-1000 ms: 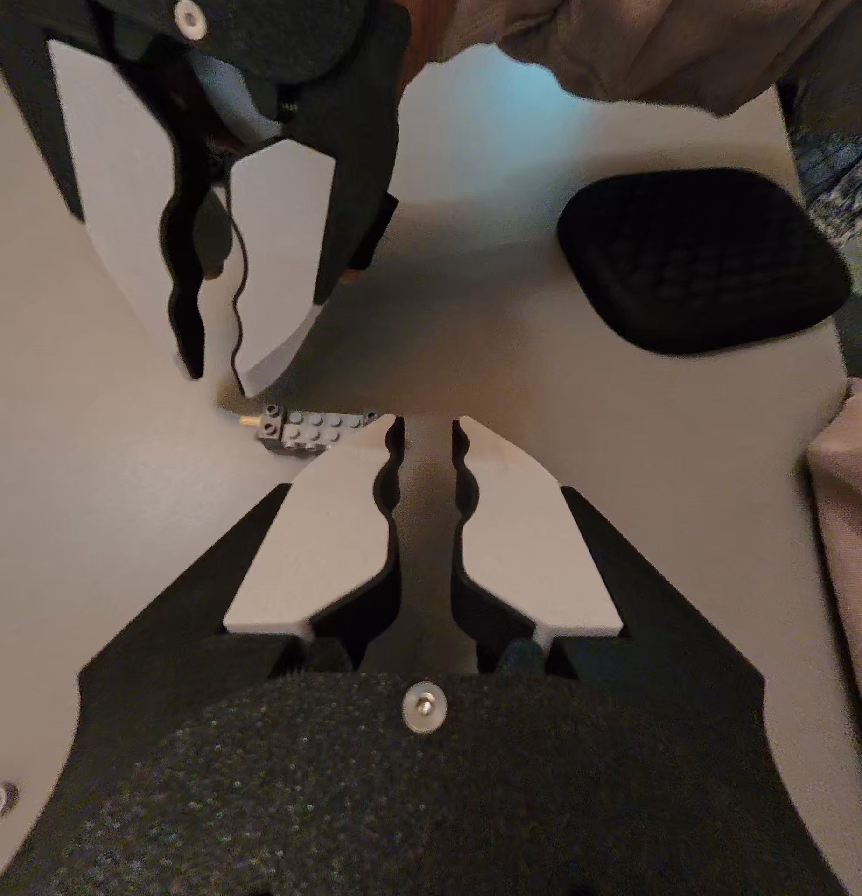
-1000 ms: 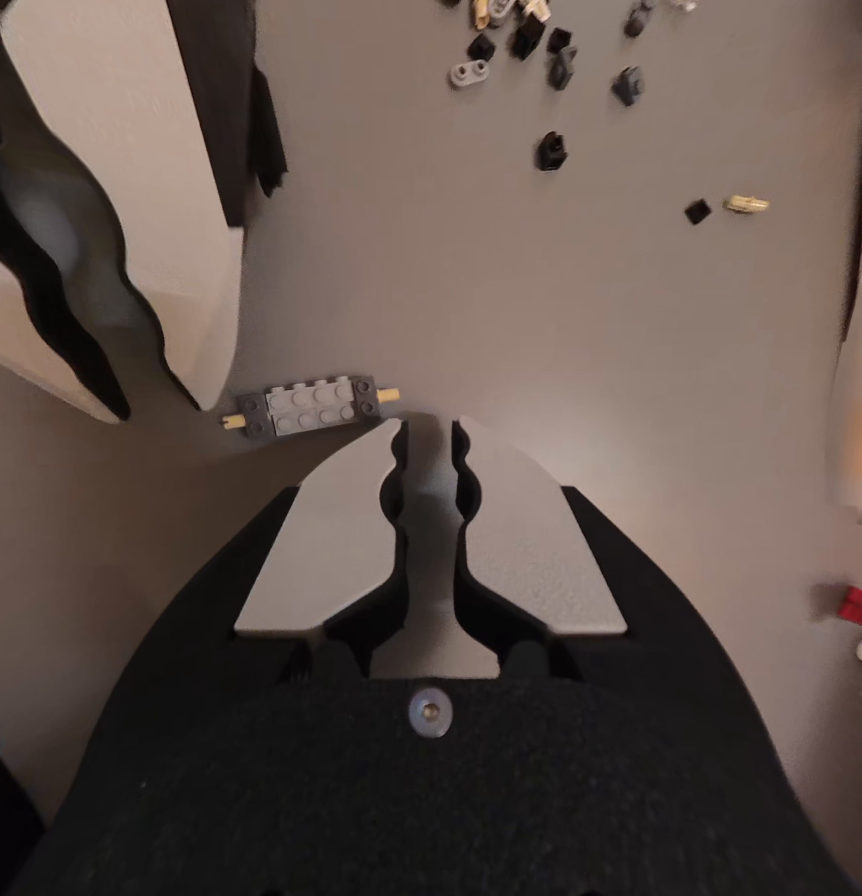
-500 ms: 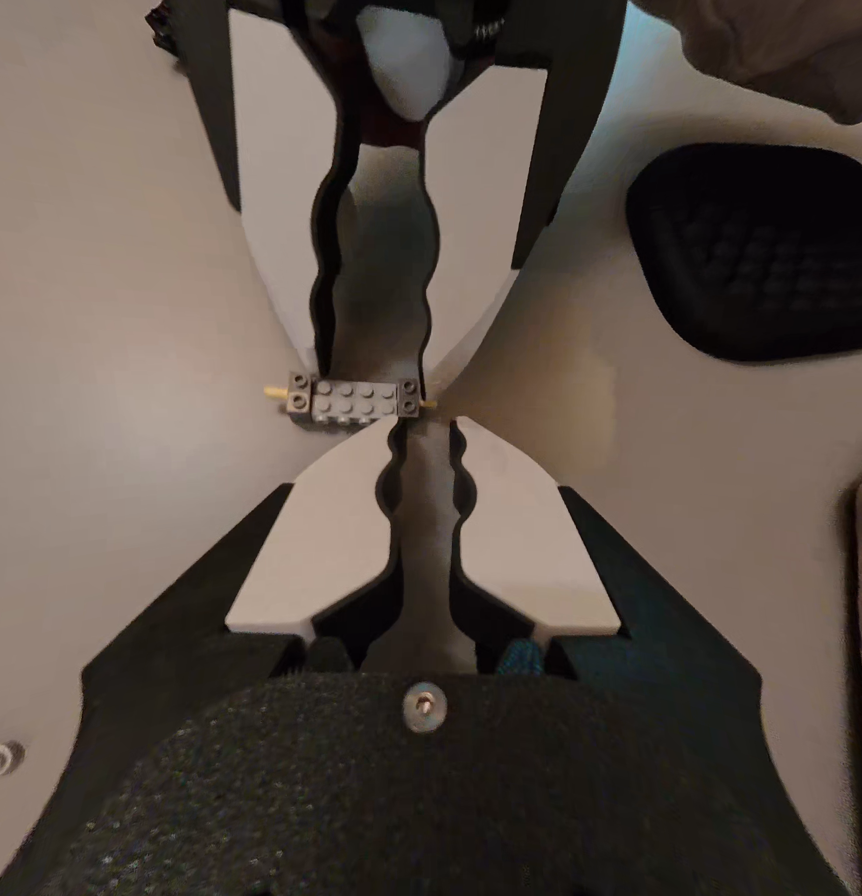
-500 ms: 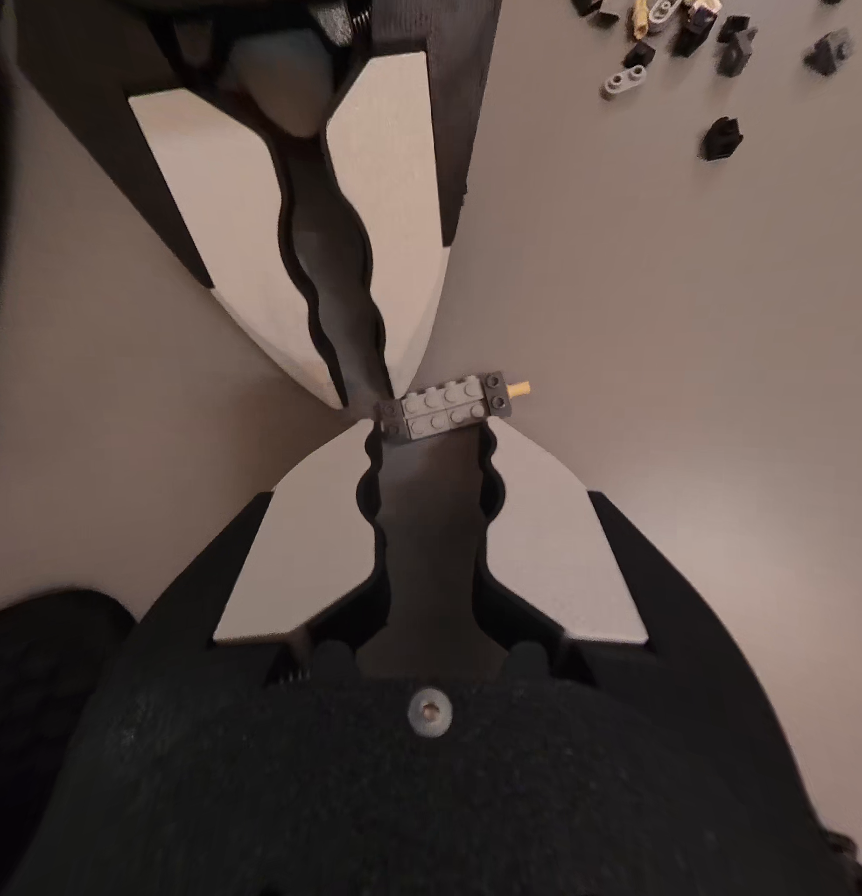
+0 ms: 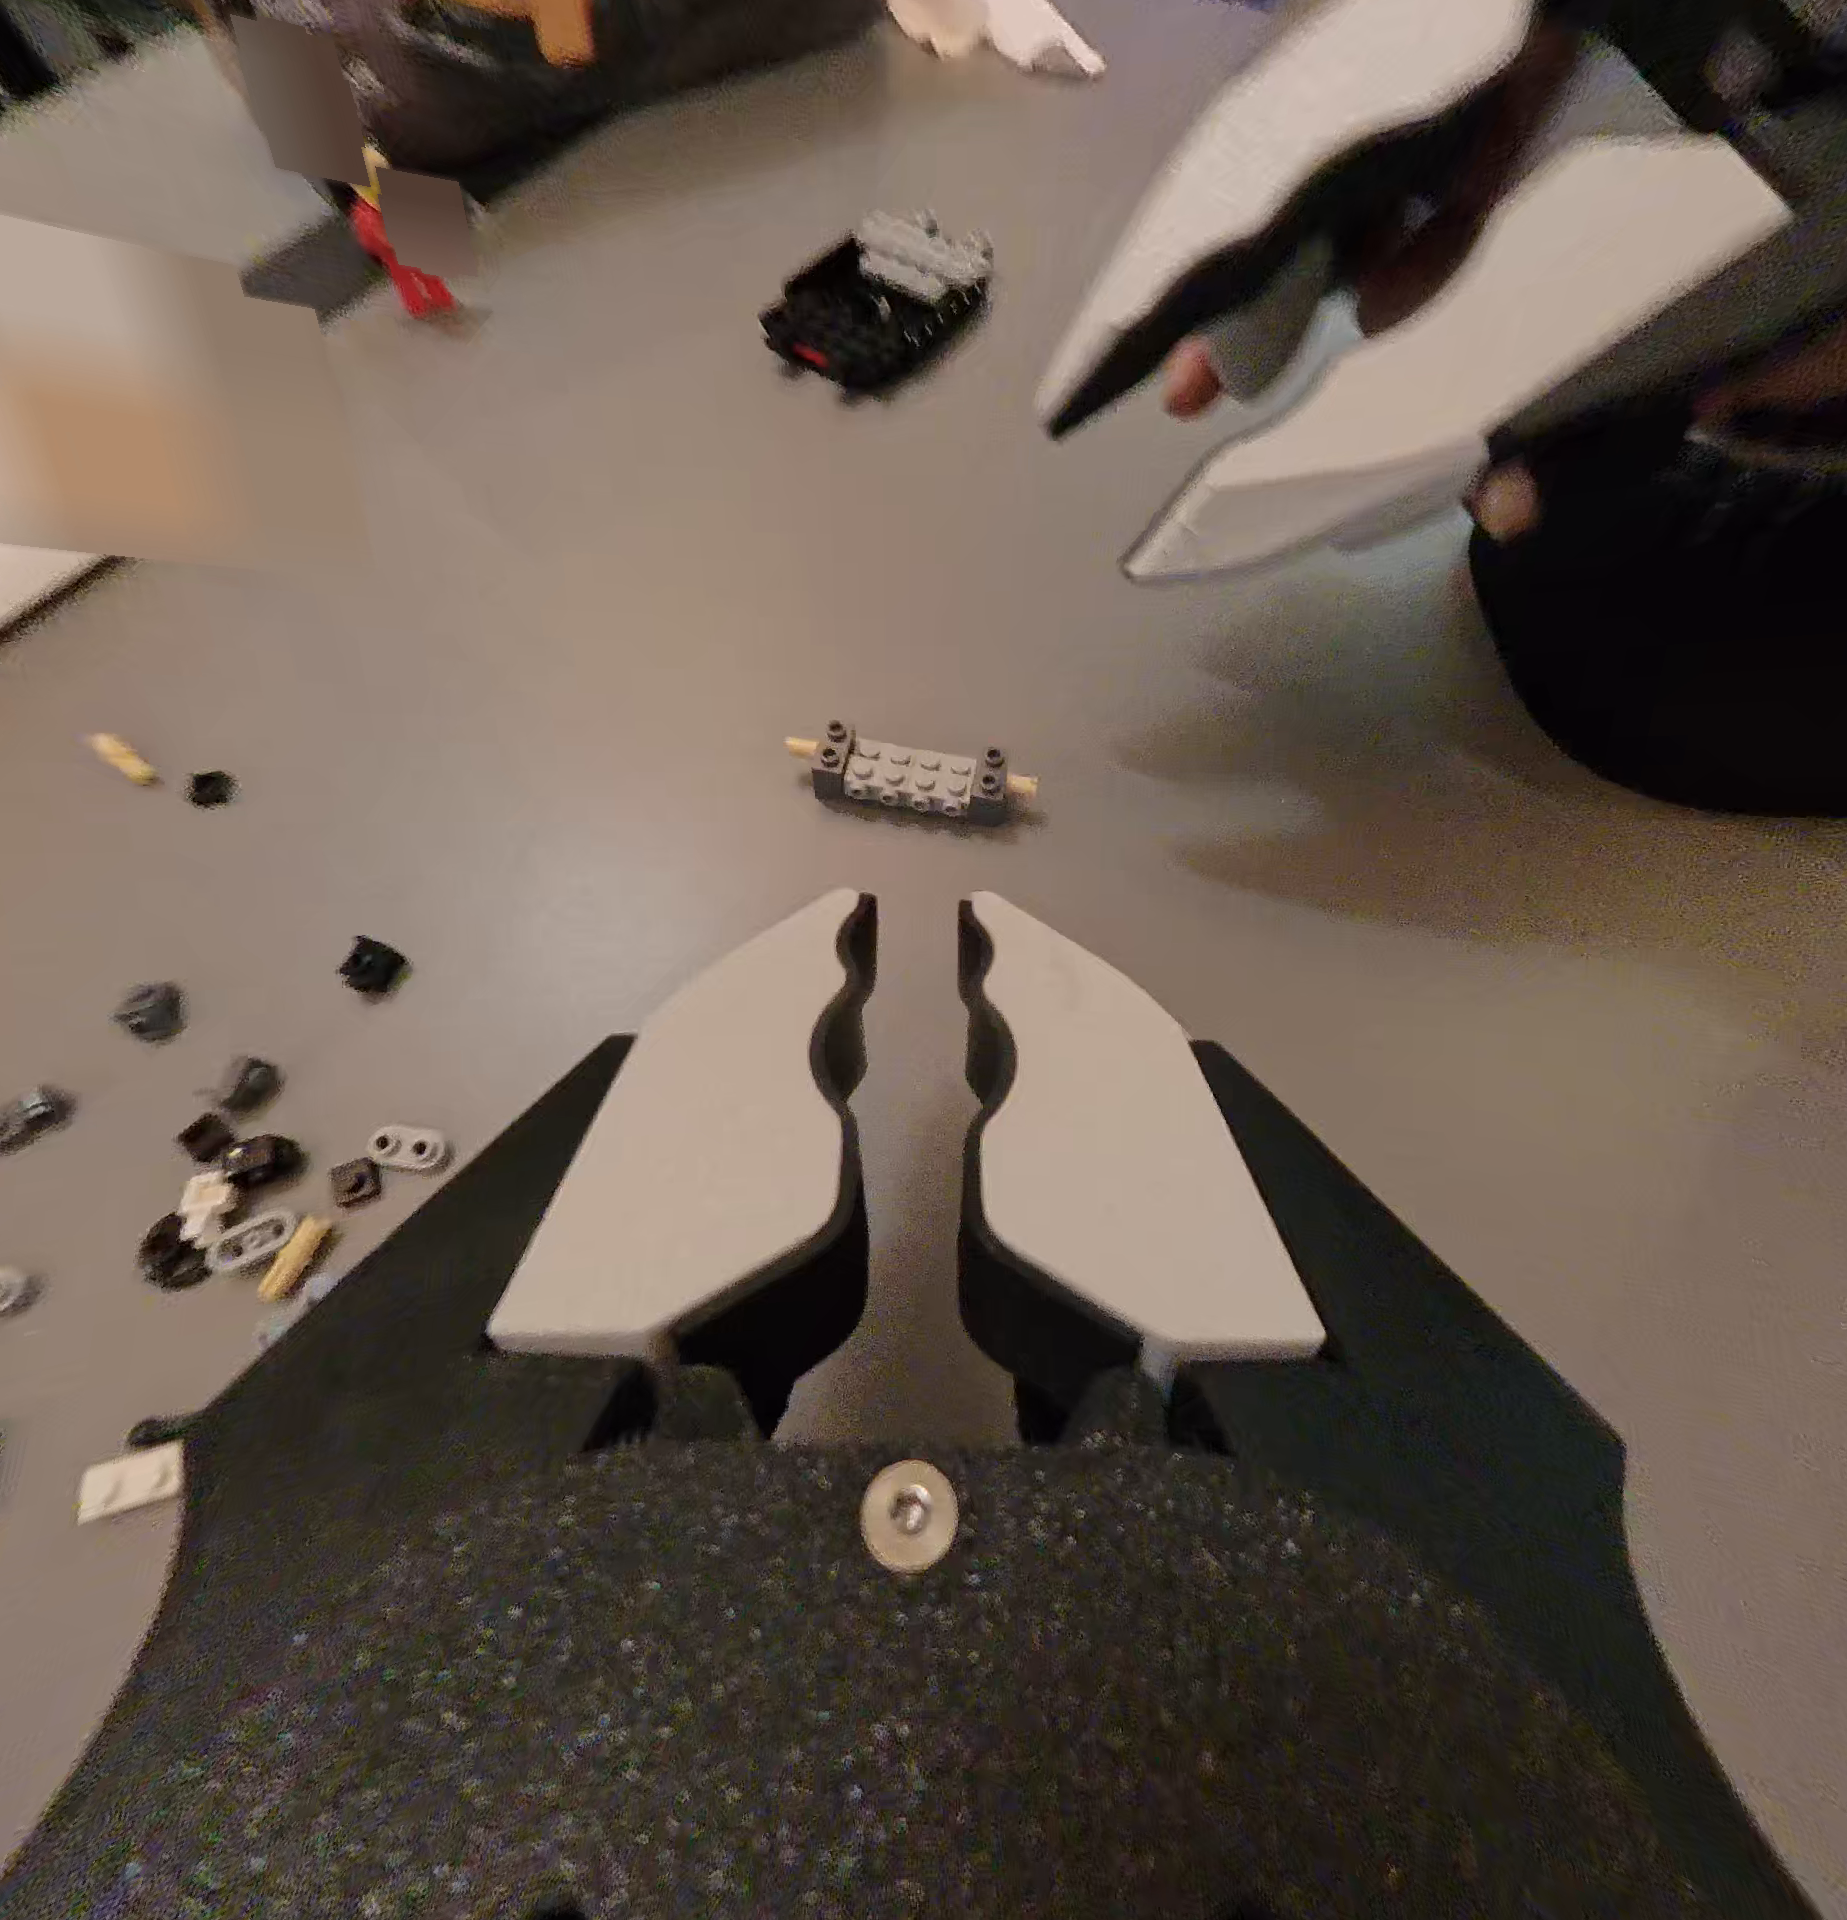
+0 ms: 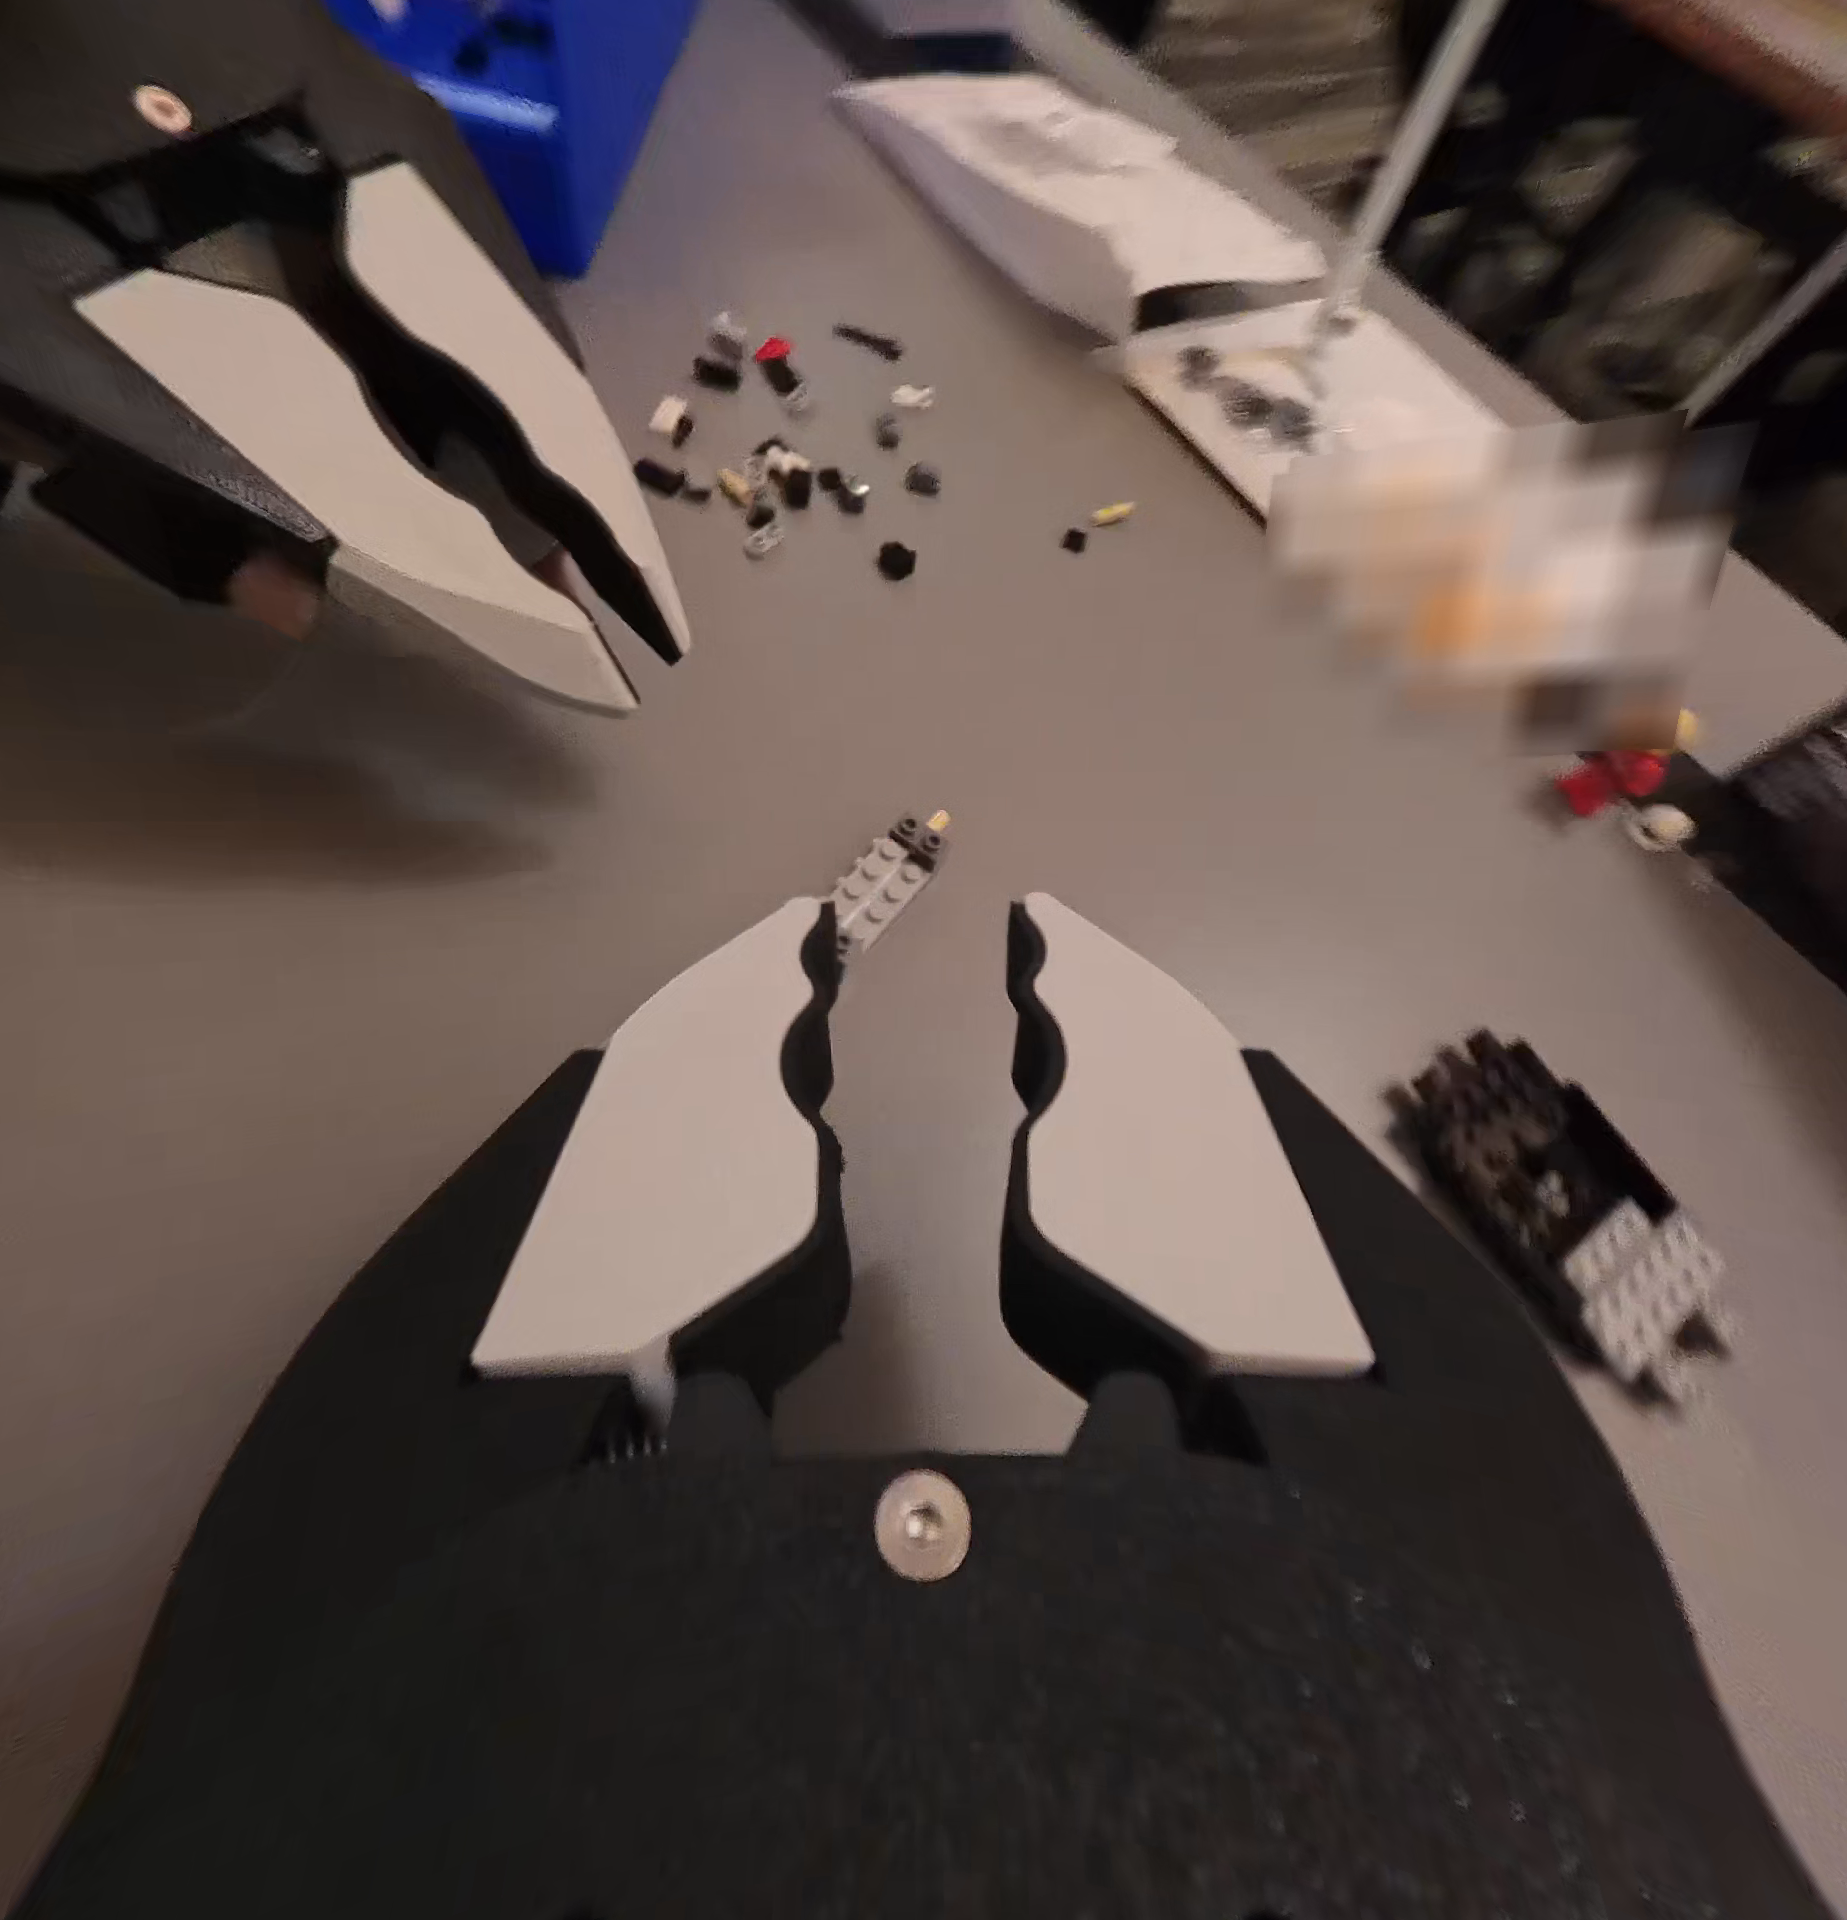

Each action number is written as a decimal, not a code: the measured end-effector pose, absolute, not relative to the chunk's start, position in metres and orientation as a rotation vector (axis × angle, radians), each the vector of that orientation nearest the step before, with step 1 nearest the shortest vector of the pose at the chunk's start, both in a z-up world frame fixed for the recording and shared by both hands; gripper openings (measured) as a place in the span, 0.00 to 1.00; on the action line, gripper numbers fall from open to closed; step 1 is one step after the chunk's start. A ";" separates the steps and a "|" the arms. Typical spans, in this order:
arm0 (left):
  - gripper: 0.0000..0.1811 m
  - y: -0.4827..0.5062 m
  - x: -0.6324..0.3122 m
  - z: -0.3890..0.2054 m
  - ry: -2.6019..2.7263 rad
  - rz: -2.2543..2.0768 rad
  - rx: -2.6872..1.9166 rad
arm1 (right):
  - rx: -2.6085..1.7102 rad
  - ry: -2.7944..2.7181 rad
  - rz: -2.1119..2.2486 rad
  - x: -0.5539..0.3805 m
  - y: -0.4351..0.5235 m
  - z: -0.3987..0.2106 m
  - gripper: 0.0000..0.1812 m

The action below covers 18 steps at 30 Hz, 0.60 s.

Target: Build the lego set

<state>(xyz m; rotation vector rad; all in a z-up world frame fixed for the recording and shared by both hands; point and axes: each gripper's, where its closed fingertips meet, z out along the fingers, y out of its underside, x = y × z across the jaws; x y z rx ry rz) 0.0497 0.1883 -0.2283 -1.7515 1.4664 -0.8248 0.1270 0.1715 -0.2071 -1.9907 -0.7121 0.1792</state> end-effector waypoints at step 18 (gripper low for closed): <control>0.00 0.169 0.038 -0.249 1.384 -0.577 -1.825 | -2.029 -0.068 0.087 0.118 0.108 -0.225 0.00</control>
